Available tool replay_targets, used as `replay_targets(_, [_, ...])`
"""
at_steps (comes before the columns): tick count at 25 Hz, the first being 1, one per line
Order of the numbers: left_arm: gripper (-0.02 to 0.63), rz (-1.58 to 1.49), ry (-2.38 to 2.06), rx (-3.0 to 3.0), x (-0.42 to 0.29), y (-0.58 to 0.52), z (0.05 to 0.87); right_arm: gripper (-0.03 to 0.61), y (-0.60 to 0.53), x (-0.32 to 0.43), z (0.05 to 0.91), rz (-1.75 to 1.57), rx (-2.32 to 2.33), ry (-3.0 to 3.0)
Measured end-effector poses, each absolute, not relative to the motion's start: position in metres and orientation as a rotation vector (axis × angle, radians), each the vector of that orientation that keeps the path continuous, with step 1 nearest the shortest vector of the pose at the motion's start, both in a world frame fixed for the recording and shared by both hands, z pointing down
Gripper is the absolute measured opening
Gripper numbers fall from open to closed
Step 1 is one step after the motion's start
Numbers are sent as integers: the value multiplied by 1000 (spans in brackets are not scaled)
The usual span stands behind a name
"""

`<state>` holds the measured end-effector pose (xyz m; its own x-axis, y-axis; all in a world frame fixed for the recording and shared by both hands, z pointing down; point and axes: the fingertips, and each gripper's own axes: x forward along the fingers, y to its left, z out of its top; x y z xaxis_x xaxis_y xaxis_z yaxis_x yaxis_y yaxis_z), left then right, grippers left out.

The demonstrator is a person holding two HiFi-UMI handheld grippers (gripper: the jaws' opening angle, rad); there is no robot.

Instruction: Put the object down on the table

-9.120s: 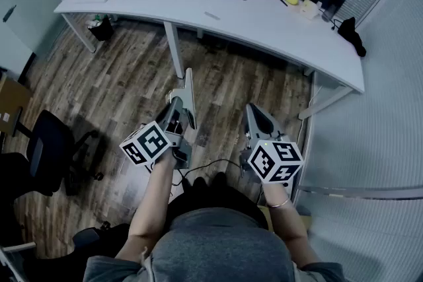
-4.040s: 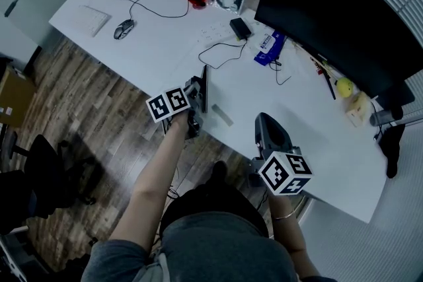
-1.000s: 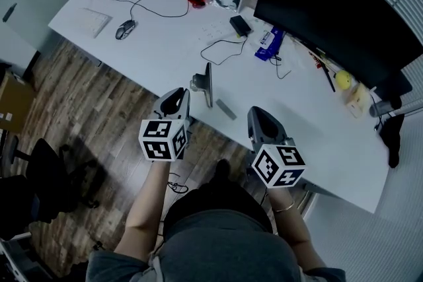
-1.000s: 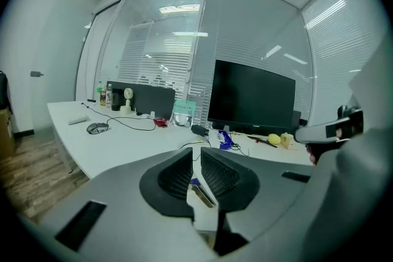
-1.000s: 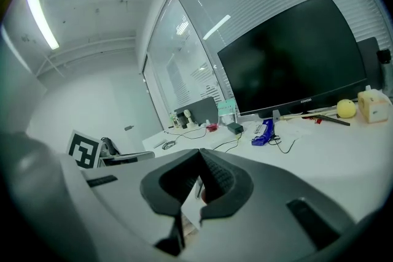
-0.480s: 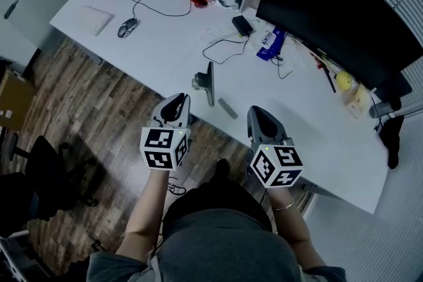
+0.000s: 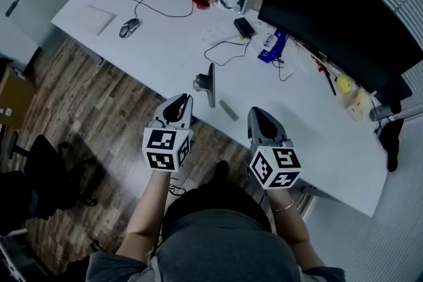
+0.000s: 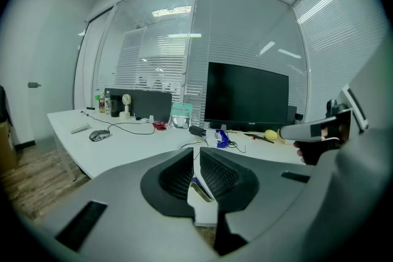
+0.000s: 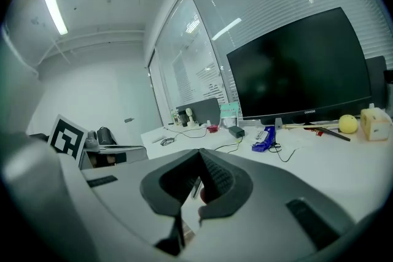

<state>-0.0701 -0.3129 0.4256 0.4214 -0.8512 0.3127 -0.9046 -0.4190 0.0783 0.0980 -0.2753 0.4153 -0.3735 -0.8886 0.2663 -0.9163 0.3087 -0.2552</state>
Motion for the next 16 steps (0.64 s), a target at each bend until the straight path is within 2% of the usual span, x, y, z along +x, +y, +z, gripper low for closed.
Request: replay_targets(16, [46,357,-1524,2442,-62,-321,430,0,-282,104,416,563,1712,-2482])
